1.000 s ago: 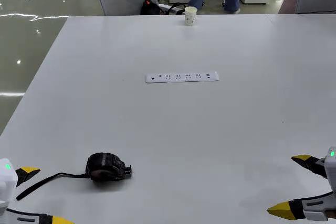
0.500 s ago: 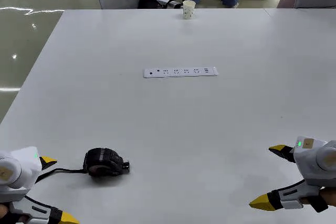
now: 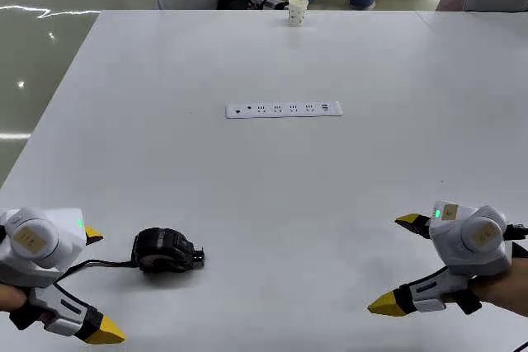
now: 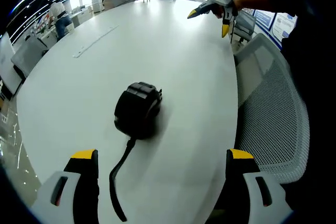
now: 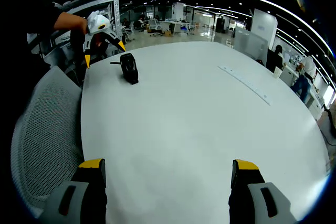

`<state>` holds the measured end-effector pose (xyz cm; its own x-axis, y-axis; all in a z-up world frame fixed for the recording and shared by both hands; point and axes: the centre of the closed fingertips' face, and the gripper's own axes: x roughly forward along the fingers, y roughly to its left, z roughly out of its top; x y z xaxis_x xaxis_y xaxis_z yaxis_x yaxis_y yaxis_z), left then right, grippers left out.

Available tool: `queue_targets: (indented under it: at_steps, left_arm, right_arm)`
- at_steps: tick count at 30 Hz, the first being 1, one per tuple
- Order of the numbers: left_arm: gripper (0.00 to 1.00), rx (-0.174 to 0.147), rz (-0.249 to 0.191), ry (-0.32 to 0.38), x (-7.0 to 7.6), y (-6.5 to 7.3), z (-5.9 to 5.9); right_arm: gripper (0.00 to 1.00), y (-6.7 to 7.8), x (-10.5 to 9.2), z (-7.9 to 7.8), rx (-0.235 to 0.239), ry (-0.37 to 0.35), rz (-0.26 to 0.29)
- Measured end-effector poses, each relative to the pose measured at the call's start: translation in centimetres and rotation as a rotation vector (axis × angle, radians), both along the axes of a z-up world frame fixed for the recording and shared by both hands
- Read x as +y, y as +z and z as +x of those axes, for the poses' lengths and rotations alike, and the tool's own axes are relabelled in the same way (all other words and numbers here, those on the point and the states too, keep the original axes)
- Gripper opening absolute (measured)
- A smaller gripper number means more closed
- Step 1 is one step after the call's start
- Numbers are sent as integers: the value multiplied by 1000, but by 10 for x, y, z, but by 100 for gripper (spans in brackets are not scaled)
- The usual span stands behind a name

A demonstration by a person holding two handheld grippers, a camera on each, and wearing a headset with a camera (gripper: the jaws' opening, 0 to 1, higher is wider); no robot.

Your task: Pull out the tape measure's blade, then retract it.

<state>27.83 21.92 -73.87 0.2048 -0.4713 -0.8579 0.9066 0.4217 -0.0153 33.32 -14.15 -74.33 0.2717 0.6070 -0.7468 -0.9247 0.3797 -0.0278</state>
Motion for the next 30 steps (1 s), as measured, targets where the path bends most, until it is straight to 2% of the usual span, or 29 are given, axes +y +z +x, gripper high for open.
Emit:
queue_targets:
  at_steps: [4,11,16,26,30]
  left_arm:
    - [99,10,11,-25,-3,2,6]
    - [97,18,30,-82,-16,0,10]
    - [95,-1,83,-131,-21,-4,21]
    - [93,3,111,-207,-36,-9,37]
    - [85,-19,108,-246,-41,-11,44]
  right_arm:
    - [99,-3,2,4,13,4,-4]
    - [99,-5,11,8,2,41,-8]
    - [99,-6,21,12,3,72,-11]
    - [99,-5,40,19,-3,114,-5]
    - [99,-5,48,20,-3,131,-1]
